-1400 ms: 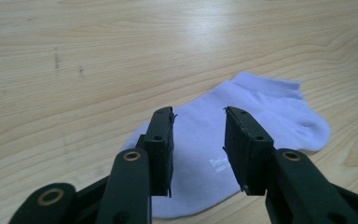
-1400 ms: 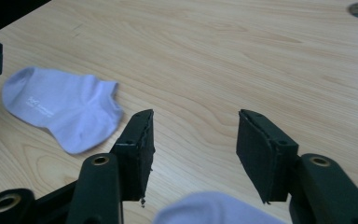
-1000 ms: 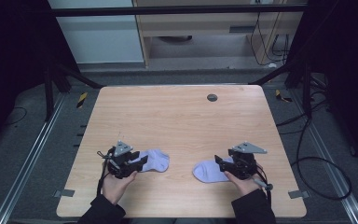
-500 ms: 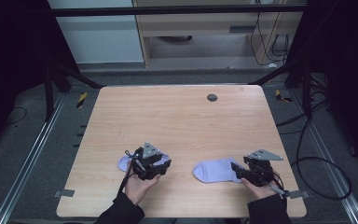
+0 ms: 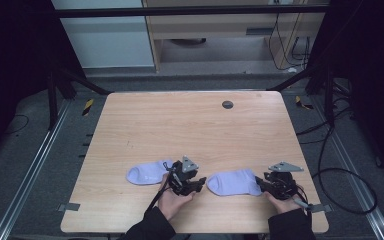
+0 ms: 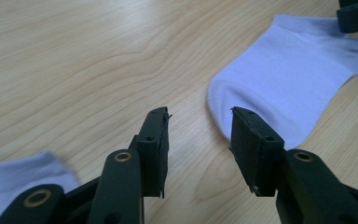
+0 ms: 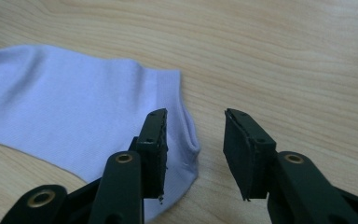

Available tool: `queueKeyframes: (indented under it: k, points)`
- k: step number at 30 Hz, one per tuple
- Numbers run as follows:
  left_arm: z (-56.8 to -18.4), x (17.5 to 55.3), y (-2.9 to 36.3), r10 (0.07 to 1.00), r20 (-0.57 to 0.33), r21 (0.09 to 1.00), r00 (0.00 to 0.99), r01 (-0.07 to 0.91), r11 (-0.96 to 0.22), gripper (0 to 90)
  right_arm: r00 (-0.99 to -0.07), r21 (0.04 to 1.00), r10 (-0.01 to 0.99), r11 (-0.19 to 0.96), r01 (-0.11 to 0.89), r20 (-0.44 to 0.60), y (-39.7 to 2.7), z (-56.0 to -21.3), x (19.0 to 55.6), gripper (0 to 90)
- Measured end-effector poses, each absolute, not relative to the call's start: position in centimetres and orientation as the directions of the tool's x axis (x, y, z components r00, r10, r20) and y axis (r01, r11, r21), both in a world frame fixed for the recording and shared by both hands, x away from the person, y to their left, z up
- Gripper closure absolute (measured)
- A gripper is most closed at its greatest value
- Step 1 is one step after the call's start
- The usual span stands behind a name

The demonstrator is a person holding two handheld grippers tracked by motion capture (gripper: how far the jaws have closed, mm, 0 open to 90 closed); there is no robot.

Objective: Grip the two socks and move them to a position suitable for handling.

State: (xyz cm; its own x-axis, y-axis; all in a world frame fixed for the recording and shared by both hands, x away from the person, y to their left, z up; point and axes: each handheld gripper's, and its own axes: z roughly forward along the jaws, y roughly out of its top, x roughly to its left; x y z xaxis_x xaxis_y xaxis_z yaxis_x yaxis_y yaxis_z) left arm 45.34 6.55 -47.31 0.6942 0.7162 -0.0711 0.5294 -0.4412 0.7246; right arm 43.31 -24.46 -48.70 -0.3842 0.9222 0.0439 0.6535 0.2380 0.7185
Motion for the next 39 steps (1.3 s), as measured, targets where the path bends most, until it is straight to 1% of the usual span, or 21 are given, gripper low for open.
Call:
queueKeyframes:
  k: [5, 10, 11, 12, 16, 17, 18, 19, 21, 23, 28, 31, 36, 39]
  points:
    - [-48.2, 45.5, 4.9, 0.7, -0.065, 0.706, 0.711, 0.529, -0.471, 56.7, -0.381, 0.701, 0.923, 0.242, 0.671, 0.046, -24.6, -49.2, 43.6, 64.3]
    - [-48.9, 45.9, 4.1, 0.699, -0.066, 0.69, 0.712, 0.539, -0.484, 59.2, -0.382, 0.689, 0.923, 0.248, 0.681, 0.046, -24.6, -49.5, 43.8, 67.7]
    - [-48.9, 45.9, 4.1, 0.699, -0.066, 0.69, 0.712, 0.539, -0.484, 61.3, -0.382, 0.689, 0.923, 0.248, 0.681, 0.046, -24.6, -49.5, 43.8, 67.7]
    - [-49.1, 46.0, 3.9, 0.699, -0.069, 0.684, 0.711, 0.544, -0.486, 63.4, -0.384, 0.687, 0.922, 0.243, 0.685, 0.057, -24.6, -49.5, 43.8, 70.2]
    - [-49.4, 46.0, 3.6, 0.707, -0.066, 0.675, 0.705, 0.553, -0.488, 70.5, -0.392, 0.683, 0.918, 0.249, 0.686, 0.059, -24.6, -49.6, 43.9, 74.8]
    - [-49.4, 46.0, 3.6, 0.707, -0.066, 0.675, 0.705, 0.553, -0.488, 74.8, -0.392, 0.683, 0.918, 0.249, 0.686, 0.059, -24.6, -49.6, 43.9, 74.8]
    - [-49.3, 46.0, 3.6, 0.708, -0.069, 0.674, 0.703, 0.556, -0.487, 74.8, -0.394, 0.681, 0.917, 0.251, 0.688, 0.06, -24.6, -49.6, 43.9, 78.0]
    - [-49.3, 46.0, 3.5, 0.709, -0.07, 0.672, 0.701, 0.558, -0.486, 78.6, -0.399, 0.679, 0.915, 0.255, 0.688, 0.06, -24.5, -49.5, 43.9, 82.1]
    - [-49.3, 46.0, 3.5, 0.708, -0.073, 0.672, 0.702, 0.56, -0.486, 82.7, -0.401, 0.679, 0.914, 0.252, 0.689, 0.068, -24.4, -49.4, 43.9, 85.3]
    - [-49.3, 46.0, 3.5, 0.708, -0.072, 0.677, 0.703, 0.556, -0.483, 87.0, -0.398, 0.685, 0.914, 0.244, 0.686, 0.073, -24.4, -49.1, 43.8, 86.0]
    - [-48.7, 45.9, 4.0, 0.7, -0.09, 0.69, 0.708, 0.551, -0.469, 88.3, -0.405, 0.715, 0.91, 0.225, 0.662, 0.089, -24.5, -48.1, 43.4, 86.4]
    - [-47.8, 45.6, 4.9, 0.693, -0.089, 0.703, 0.715, 0.538, -0.465, 88.5, -0.432, 0.748, 0.897, 0.226, 0.624, 0.09, -23.8, -46.7, 42.6, 86.4]
    - [-46.4, 45.0, 6.9, 0.688, -0.095, 0.715, 0.719, 0.53, -0.455, 88.6, -0.461, 0.774, 0.882, 0.224, 0.593, 0.097, -22.6, -45.1, 41.9, 86.4]
    - [-45.8, 44.7, 8.5, 0.696, -0.094, 0.724, 0.711, 0.529, -0.442, 88.6, -0.483, 0.779, 0.87, 0.235, 0.581, 0.098, -21.6, -44.7, 41.5, 86.4]
